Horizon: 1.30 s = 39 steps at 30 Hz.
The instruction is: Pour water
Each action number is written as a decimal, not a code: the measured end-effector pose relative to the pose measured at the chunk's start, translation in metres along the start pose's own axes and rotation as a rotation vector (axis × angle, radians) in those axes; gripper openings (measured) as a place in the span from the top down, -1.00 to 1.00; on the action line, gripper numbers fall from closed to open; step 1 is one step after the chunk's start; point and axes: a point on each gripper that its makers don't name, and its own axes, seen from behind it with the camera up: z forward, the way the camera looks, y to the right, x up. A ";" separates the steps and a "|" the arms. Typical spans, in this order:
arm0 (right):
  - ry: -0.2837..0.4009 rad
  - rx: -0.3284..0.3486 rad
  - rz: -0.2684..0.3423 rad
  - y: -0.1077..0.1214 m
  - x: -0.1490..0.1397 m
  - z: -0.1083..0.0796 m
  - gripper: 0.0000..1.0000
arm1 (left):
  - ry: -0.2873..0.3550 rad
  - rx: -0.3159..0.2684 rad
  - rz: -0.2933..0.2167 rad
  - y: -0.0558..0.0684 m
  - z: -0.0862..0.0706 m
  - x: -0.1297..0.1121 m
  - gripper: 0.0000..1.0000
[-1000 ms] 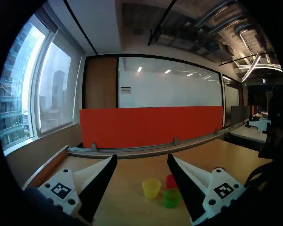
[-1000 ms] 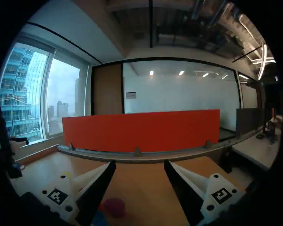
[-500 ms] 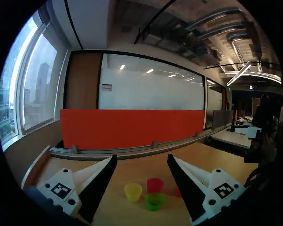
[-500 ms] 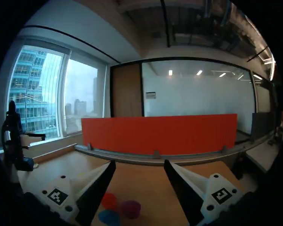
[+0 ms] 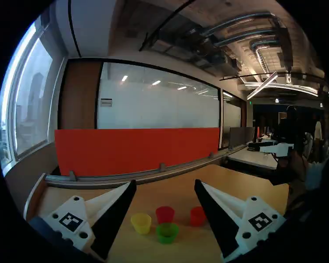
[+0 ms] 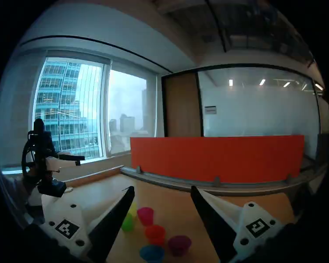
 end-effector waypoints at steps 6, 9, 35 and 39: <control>-0.007 0.021 -0.001 -0.005 0.003 0.000 -0.98 | -0.005 -0.036 -0.005 0.006 -0.002 0.000 -0.97; -0.020 0.033 -0.010 -0.009 0.001 -0.001 -0.98 | -0.016 -0.051 -0.001 0.009 -0.002 -0.003 -0.97; -0.213 0.156 -0.100 -0.033 -0.054 -0.007 -0.99 | -0.171 -0.129 0.069 0.015 0.009 -0.061 -0.97; -0.249 0.161 -0.111 -0.031 -0.069 -0.005 -0.99 | -0.192 -0.138 0.079 0.016 0.013 -0.073 -0.98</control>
